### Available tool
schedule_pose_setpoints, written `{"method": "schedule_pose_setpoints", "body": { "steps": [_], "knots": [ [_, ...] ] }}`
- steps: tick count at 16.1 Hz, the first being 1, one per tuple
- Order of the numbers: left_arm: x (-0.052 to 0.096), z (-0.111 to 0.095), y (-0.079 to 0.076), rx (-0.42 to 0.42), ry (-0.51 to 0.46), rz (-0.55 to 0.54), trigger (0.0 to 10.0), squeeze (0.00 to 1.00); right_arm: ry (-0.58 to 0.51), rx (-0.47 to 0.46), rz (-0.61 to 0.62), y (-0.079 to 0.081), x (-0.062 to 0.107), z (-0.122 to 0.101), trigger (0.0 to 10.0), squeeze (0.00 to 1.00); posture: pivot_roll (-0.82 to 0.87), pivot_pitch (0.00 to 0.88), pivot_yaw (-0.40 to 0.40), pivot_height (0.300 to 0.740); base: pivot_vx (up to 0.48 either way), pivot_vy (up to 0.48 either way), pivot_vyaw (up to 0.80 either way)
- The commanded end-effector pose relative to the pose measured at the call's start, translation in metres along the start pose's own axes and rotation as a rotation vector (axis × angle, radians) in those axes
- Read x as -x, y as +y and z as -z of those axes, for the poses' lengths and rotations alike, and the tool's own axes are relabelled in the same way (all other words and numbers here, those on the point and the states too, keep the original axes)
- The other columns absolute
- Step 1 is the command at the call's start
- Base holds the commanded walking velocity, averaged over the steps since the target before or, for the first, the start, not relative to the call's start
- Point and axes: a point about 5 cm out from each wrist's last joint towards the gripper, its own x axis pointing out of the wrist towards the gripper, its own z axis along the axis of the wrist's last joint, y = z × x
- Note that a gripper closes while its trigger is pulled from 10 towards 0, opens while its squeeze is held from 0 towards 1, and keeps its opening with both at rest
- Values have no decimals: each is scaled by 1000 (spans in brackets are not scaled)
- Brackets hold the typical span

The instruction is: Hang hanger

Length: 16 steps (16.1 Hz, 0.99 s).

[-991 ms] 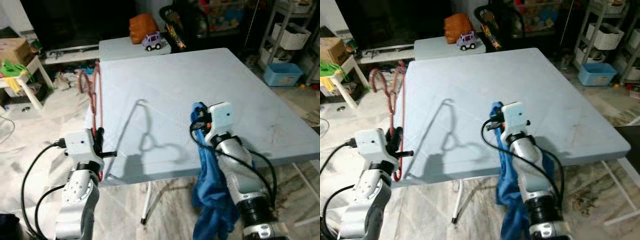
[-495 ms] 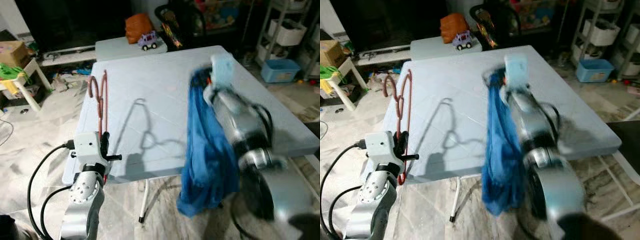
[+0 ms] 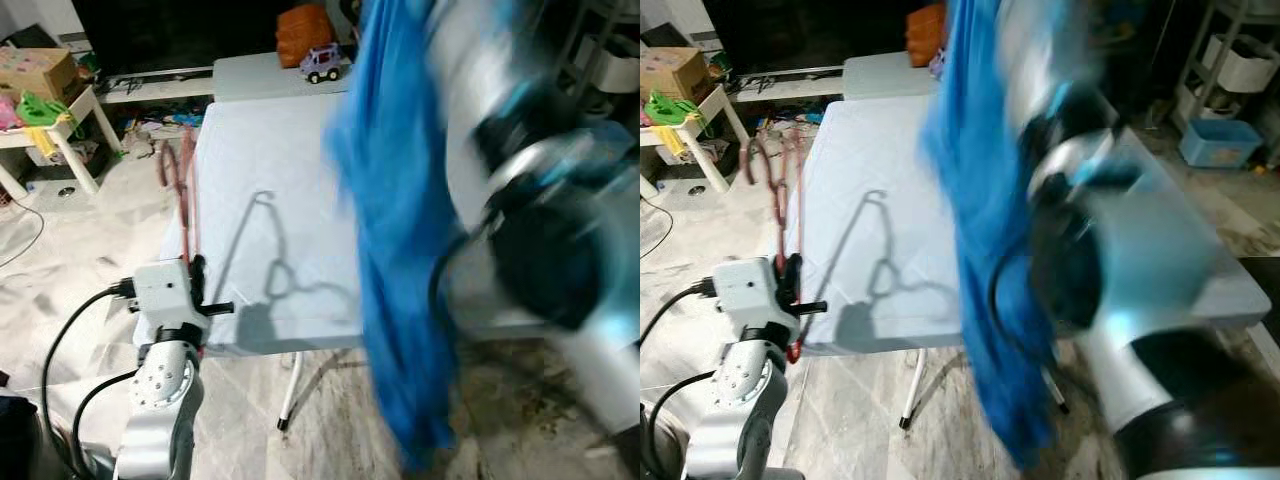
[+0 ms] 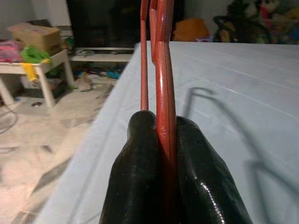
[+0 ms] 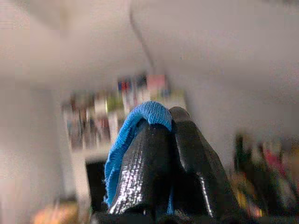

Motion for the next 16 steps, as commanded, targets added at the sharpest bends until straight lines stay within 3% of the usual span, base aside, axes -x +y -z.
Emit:
{"method": "schedule_pose_setpoints", "body": {
  "steps": [1,3,4,6,7,8,9,11,14,16],
  "knots": [
    [2,9,4,-23,38,-24,10000,0,-4,-25,19,-4,2,2,10000,0,65,0,3,740,0,0,0],
    [-1,9,5,-24,31,-34,10000,0,68,6,-13,-8,14,31,10000,0,59,0,5,740,0,0,0],
    [-1,11,3,-25,36,-24,10000,0,180,72,-57,-9,35,68,10000,0,45,0,15,740,0,0,0],
    [0,12,-1,-30,39,-2,10000,0,364,120,-157,-10,72,120,10000,0,40,0,26,740,0,0,0],
    [1,12,-2,-28,43,5,10000,0,511,177,-258,-12,106,156,10000,1000,40,0,26,740,0,0,0],
    [0,13,-2,-28,43,7,10000,0,570,197,-302,-15,122,169,10000,1000,36,0,33,740,0,0,0],
    [0,13,-2,-28,45,14,10000,0,651,233,-417,-20,148,186,10000,1000,30,0,40,740,0,0,0],
    [-1,15,-2,-25,45,11,10000,0,733,346,-523,-40,177,197,10000,1000,14,0,51,740,0,0,0],
    [-3,19,-8,-23,59,39,10000,0,754,353,-474,-70,192,192,10000,1000,-10,0,71,740,0,0,0],
    [-5,18,-8,-25,57,43,10000,0,763,339,-460,-79,199,191,10000,1000,-16,0,77,740,0,0,0]
  ]
}}
